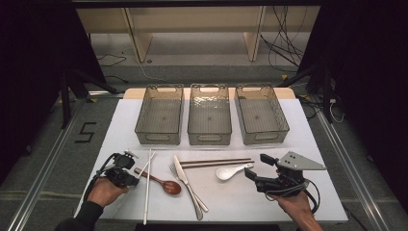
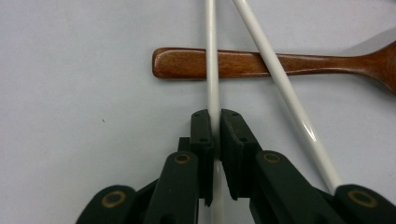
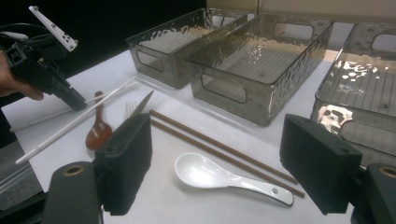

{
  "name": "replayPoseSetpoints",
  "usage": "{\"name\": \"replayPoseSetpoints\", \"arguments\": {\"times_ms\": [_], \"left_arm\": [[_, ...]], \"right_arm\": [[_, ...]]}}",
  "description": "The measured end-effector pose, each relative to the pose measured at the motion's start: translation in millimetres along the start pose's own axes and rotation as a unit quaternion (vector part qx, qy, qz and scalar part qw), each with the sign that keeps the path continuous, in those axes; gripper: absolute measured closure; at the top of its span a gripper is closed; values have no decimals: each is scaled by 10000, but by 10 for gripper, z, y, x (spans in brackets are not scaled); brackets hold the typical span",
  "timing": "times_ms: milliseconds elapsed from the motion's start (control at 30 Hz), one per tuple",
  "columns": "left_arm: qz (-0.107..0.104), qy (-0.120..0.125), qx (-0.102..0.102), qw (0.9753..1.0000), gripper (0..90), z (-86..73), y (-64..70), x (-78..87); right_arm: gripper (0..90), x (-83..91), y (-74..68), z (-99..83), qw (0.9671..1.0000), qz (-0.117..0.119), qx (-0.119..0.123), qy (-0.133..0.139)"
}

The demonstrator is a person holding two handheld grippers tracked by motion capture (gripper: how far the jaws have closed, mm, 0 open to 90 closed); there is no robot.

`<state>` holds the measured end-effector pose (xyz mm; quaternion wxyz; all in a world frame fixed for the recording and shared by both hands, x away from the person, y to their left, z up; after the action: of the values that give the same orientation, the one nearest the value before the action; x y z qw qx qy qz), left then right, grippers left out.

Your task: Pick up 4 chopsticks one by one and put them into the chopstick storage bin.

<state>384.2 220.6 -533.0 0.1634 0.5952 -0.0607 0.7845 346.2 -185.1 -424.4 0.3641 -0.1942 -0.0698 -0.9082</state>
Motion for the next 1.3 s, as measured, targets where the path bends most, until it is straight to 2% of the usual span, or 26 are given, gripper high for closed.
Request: {"name": "replayPoseSetpoints", "arguments": {"times_ms": [367, 500, 567, 700, 833, 967, 1133, 1300], "left_arm": [[-81, -37, -141, 9999, 848, 5, -13, 7], [-4, -42, -181, 9998, 849, 4, -37, 28], [111, -29, -203, 9997, 849, 10, -75, 45], [219, 41, -126, 9997, 850, 28, -143, 63], [184, 128, 3, 9997, 849, 47, -215, 91], [170, 183, 45, 9997, 850, 49, -260, 110], [79, 324, 63, 9994, 849, 73, -264, 168], [16, 301, 85, 9995, 849, 68, -260, 154]], "right_arm": [[264, 2, 2, -1, 10000, -6, -6, -9], [264, 5, 3, 0, 10000, -10, -1, -5], [264, 5, 2, 0, 10000, -8, -4, -5], [264, 5, 4, 0, 10000, -13, -1, -2], [265, 4, 2, 0, 10000, -9, -1, -6], [264, 5, 4, 1, 10000, -10, -6, -5], [265, 4, 5, 0, 10000, -9, 1, -4], [265, 6, 3, 1, 10000, -7, -6, -4]]}}
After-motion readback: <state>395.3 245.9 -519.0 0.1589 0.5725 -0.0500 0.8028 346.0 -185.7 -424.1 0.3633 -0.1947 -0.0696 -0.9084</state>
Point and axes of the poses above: each handheld gripper's, and its own axes: x roughly backward along the jaws, z roughly out of its top, y roughly to its right, the point moved 7 cm from there along -x, roughly forward along the jaws, and after that the axes turned 6 degrees about x, right-handed, at the moved point
